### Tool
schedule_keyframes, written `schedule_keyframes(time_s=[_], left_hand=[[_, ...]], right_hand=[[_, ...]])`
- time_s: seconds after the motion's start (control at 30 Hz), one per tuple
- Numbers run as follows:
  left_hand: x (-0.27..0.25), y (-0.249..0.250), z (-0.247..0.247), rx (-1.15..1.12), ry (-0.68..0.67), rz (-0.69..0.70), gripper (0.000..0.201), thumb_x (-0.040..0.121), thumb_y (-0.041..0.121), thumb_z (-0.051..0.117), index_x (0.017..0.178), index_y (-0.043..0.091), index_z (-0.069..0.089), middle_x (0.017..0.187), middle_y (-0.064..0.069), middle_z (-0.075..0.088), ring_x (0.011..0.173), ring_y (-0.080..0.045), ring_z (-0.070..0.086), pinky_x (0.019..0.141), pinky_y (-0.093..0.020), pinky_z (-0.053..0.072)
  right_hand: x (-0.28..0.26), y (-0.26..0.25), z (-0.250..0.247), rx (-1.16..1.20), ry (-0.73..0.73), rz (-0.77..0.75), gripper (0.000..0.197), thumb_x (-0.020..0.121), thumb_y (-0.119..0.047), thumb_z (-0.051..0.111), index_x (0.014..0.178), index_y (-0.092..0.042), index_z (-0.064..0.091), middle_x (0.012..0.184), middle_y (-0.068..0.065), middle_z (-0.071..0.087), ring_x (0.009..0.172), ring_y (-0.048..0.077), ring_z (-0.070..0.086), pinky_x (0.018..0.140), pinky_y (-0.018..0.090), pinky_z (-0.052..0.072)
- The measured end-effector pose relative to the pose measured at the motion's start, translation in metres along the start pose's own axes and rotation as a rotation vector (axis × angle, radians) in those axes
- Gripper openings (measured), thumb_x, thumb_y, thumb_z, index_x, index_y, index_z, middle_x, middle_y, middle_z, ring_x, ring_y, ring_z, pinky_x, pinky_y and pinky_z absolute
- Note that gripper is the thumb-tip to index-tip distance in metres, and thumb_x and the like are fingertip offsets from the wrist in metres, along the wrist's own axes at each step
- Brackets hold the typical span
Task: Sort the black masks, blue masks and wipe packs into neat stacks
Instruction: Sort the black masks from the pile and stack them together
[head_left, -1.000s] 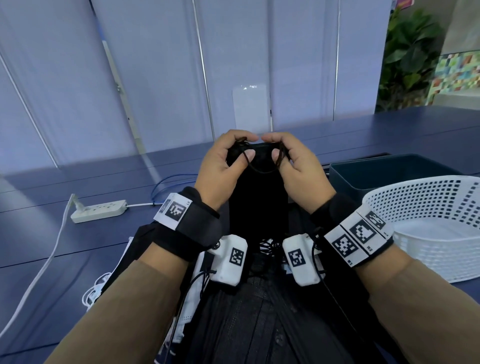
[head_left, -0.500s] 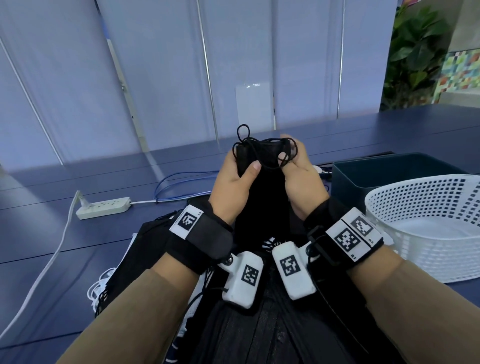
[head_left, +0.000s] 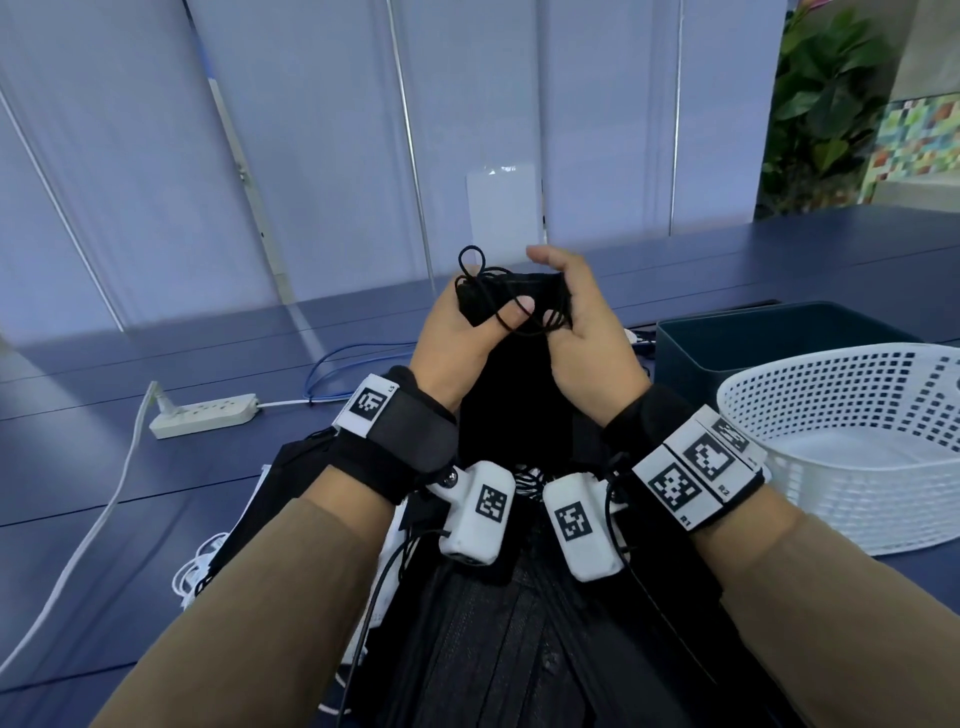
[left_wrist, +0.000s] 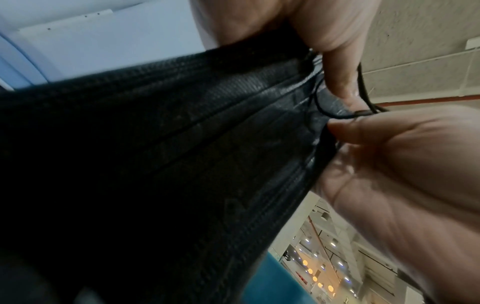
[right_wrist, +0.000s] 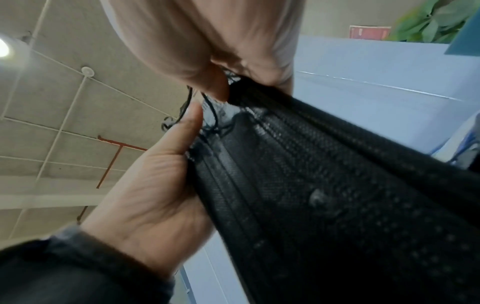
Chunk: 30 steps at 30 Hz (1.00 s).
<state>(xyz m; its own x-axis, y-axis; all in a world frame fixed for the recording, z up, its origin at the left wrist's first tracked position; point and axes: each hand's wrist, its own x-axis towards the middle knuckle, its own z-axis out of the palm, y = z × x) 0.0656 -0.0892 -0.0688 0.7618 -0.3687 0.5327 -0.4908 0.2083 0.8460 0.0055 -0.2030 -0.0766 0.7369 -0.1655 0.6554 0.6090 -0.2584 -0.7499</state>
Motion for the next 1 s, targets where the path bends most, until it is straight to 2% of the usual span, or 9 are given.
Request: schedule_keyframes(time_s=[0.13,0.23,0.33,0.47,0.57,0.73,0.8,0.87,1.0], left_hand=[[0.006,0.009,-0.004,0.043,-0.062,0.052,0.017,0.082,0.009,0.061,0.098,0.008,0.055,0.091,-0.008,0.059,0.081,-0.005,0.061,0.078,-0.017,0.048],[0.005,0.001,-0.011,0.086,-0.084,0.004,0.020,0.082,0.013,0.063,0.101,0.009,0.057,0.092,-0.003,0.062,0.084,-0.007,0.060,0.081,-0.018,0.048],[-0.005,-0.010,-0.018,0.158,-0.168,-0.135,0.025,0.090,0.008,0.060,0.114,0.008,0.056,0.102,0.001,0.065,0.090,-0.003,0.062,0.087,-0.018,0.048],[-0.017,-0.022,-0.024,0.202,-0.228,-0.309,0.028,0.089,0.019,0.063,0.116,0.012,0.059,0.114,-0.006,0.066,0.106,-0.017,0.063,0.098,-0.031,0.047],[-0.018,-0.017,-0.021,0.137,-0.168,-0.297,0.022,0.091,0.015,0.059,0.113,0.011,0.060,0.108,-0.005,0.067,0.099,-0.018,0.064,0.095,-0.032,0.048],[-0.010,0.004,-0.015,-0.068,0.009,-0.185,0.020,0.094,0.010,0.054,0.112,0.006,0.059,0.107,-0.008,0.068,0.097,-0.018,0.066,0.092,-0.033,0.052],[-0.008,0.014,-0.016,-0.075,0.052,-0.151,0.016,0.095,0.009,0.050,0.109,0.009,0.059,0.103,-0.004,0.069,0.095,-0.015,0.067,0.090,-0.031,0.053],[-0.010,0.021,-0.017,-0.056,0.065,-0.142,0.014,0.095,0.010,0.050,0.105,0.011,0.060,0.100,-0.001,0.070,0.093,-0.013,0.068,0.087,-0.029,0.054],[-0.024,0.016,-0.024,0.005,-0.041,-0.237,0.031,0.093,0.018,0.056,0.119,0.001,0.056,0.118,-0.016,0.065,0.110,-0.030,0.062,0.095,-0.041,0.050]], right_hand=[[0.001,0.000,0.002,0.016,0.028,-0.002,0.034,0.084,-0.006,0.040,0.114,-0.013,0.054,0.106,0.003,0.063,0.099,0.013,0.059,0.089,0.019,0.047],[0.002,0.004,-0.003,-0.064,0.070,0.036,0.033,0.088,0.006,0.038,0.105,-0.014,0.056,0.094,-0.002,0.061,0.089,0.012,0.057,0.081,0.014,0.046],[0.004,0.009,-0.007,-0.077,0.127,0.063,0.044,0.086,0.012,0.035,0.107,-0.020,0.055,0.096,-0.004,0.060,0.091,0.010,0.057,0.084,0.018,0.046],[0.007,0.013,-0.004,0.098,0.201,0.099,0.051,0.086,0.011,0.033,0.104,-0.032,0.054,0.100,-0.001,0.062,0.094,0.013,0.059,0.089,0.030,0.050],[0.008,0.007,-0.002,0.298,0.241,0.135,0.045,0.090,0.010,0.036,0.112,-0.026,0.051,0.107,0.005,0.060,0.096,0.015,0.058,0.088,0.033,0.049],[0.005,0.007,-0.008,0.452,0.030,0.438,0.061,0.097,-0.007,0.045,0.148,-0.024,0.015,0.100,0.004,0.065,0.089,0.013,0.065,0.079,0.028,0.053],[0.002,0.013,-0.004,0.272,-0.121,0.478,0.055,0.096,-0.014,0.046,0.146,-0.019,0.023,0.114,0.007,0.064,0.101,0.018,0.062,0.083,0.031,0.051],[-0.003,0.013,0.002,0.115,-0.201,0.443,0.035,0.099,-0.012,0.039,0.133,-0.013,0.042,0.120,0.007,0.060,0.097,0.019,0.059,0.069,0.027,0.050],[-0.008,0.013,0.012,0.041,-0.107,0.398,0.022,0.100,-0.011,0.034,0.117,-0.010,0.049,0.094,0.010,0.059,0.069,0.023,0.055,0.047,0.030,0.044]])
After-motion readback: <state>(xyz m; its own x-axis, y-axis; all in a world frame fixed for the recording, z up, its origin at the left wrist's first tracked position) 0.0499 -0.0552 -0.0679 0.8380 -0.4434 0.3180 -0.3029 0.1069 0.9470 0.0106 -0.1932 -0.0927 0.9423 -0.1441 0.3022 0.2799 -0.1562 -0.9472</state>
